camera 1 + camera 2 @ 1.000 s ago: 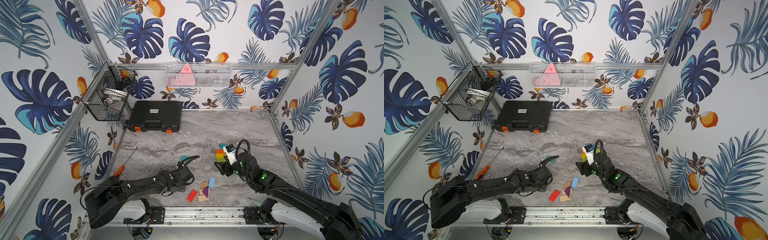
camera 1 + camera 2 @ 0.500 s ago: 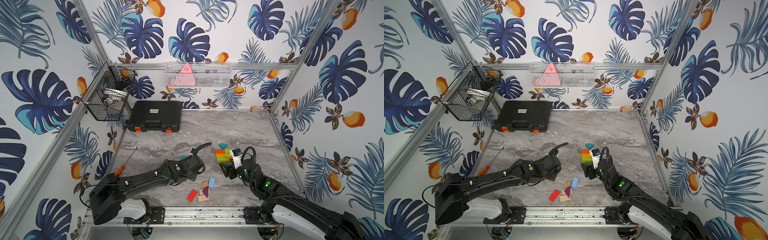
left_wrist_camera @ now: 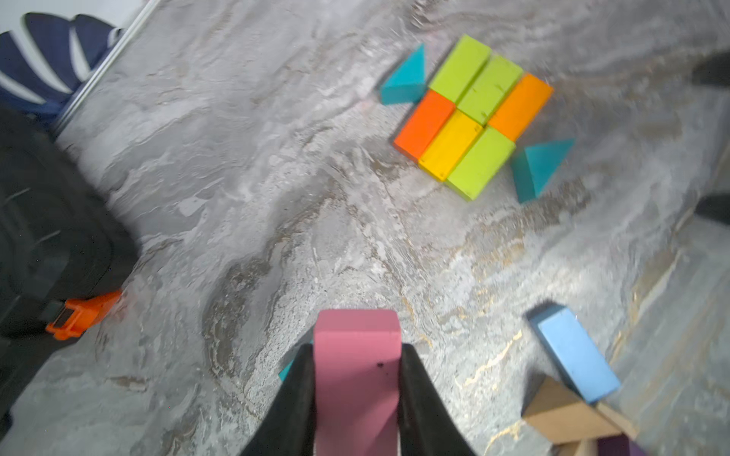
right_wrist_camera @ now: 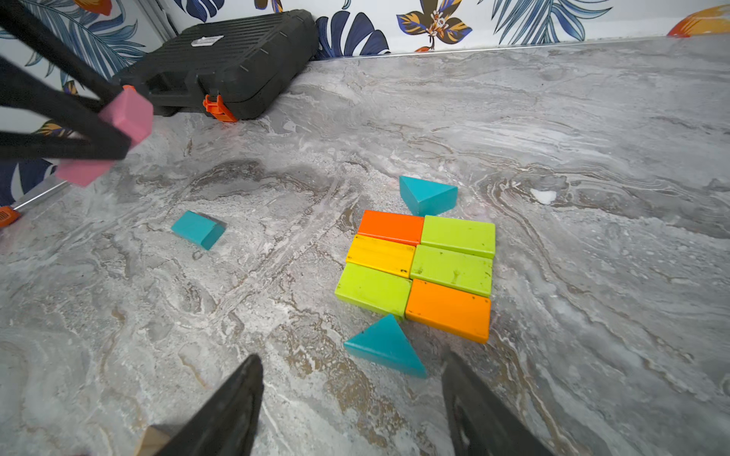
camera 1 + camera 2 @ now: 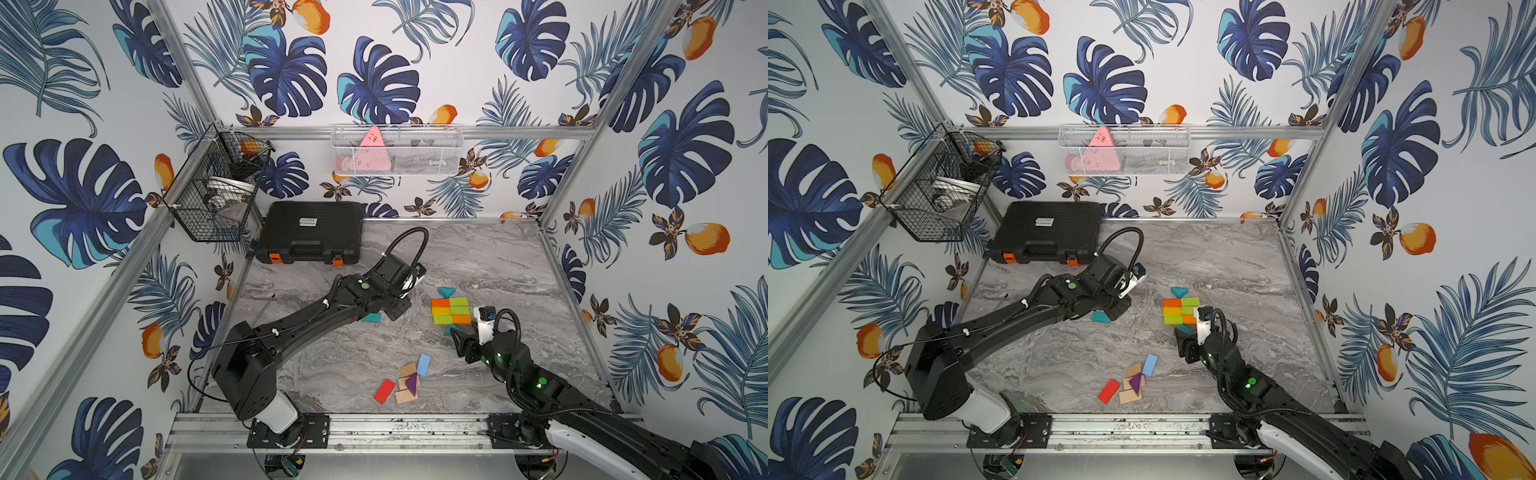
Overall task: Assemble a piece of candy with building blocks
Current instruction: Assemble the building block at the center of the board.
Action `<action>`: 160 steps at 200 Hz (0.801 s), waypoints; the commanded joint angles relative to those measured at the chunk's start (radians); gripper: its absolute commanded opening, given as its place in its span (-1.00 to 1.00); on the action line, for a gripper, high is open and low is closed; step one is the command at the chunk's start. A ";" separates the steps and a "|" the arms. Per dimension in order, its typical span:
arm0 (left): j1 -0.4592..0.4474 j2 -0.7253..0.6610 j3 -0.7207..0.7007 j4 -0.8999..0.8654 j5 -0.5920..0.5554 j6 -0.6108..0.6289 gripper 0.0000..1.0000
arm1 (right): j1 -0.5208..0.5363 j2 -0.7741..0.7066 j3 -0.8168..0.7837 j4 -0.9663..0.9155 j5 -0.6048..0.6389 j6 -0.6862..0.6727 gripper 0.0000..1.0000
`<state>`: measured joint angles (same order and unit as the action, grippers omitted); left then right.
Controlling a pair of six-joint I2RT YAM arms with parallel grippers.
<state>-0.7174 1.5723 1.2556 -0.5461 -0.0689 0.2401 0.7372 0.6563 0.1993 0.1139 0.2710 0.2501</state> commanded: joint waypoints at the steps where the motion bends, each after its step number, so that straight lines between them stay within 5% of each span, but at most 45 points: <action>1: 0.006 0.027 -0.018 0.115 0.088 0.251 -1.00 | 0.000 -0.019 -0.012 0.069 0.005 -0.005 0.42; 41: 0.051 0.217 0.090 0.010 0.262 0.442 -1.00 | 0.001 -0.116 -0.049 0.061 0.023 0.007 0.40; 65: 0.080 0.241 0.060 0.088 0.351 0.515 -1.00 | 0.001 -0.159 -0.069 0.062 0.064 0.024 0.40; 160: 0.125 0.382 0.081 -0.003 0.342 0.710 -0.99 | 0.001 -0.075 -0.044 0.074 0.053 0.018 0.38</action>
<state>-0.6018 1.9469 1.3525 -0.5354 0.2569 0.8856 0.7376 0.5755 0.1444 0.1478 0.3241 0.2619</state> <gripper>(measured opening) 0.304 0.693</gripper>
